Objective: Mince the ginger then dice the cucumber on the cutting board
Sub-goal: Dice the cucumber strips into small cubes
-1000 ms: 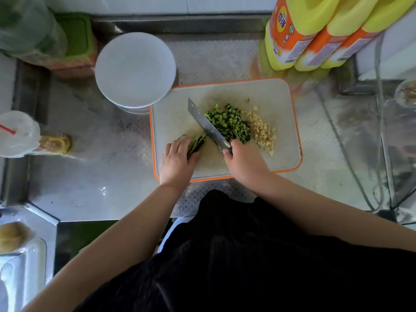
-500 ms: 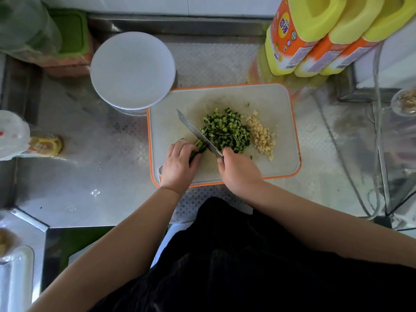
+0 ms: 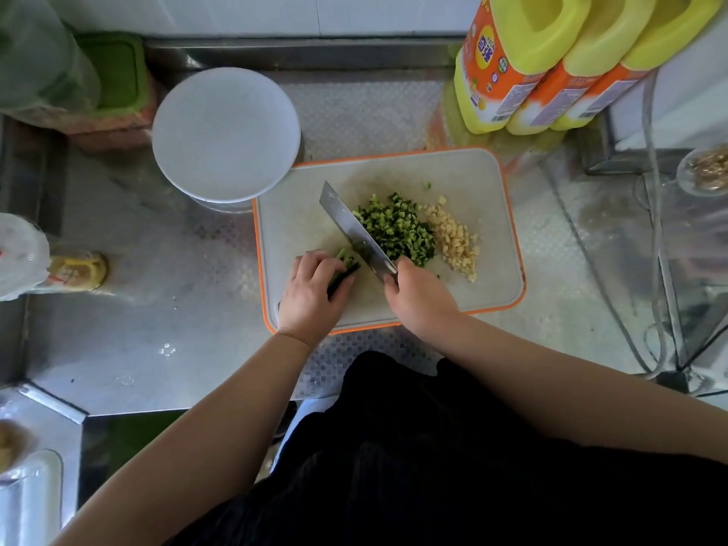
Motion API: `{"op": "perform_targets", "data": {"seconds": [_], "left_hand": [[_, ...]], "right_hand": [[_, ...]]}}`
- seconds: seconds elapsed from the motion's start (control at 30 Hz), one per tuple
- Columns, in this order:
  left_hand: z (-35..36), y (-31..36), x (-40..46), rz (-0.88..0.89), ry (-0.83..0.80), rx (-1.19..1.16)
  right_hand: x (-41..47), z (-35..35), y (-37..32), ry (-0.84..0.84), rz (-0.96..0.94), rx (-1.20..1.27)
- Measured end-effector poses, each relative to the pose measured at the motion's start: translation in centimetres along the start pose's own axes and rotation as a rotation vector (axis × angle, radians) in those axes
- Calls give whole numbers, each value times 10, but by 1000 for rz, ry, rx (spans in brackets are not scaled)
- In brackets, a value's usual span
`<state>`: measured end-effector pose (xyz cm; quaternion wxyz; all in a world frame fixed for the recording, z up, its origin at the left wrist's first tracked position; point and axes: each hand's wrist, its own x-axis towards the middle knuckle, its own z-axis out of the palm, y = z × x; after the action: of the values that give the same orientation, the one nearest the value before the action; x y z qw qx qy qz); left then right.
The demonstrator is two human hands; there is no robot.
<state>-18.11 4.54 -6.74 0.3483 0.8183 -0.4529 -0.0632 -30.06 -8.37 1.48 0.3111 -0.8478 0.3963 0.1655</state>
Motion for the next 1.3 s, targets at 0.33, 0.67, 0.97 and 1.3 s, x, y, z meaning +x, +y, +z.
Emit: {"op": "perform_targets", "data": {"seconds": [0.33,0.67,0.97,1.3], "left_hand": [[3,-6,9,59,-55,19],[10,-11,5,137,5,97],[8,-7,4,165,-31,99],[10,-10,3,157,-22,101]], "right_hand": [[-18,5,-8,-21,-57,-76],[1,5,-3,-57,13,43],[-17,6,-2,-30,-78,-47],[-7,15,-9,-83,-42,-59]]}}
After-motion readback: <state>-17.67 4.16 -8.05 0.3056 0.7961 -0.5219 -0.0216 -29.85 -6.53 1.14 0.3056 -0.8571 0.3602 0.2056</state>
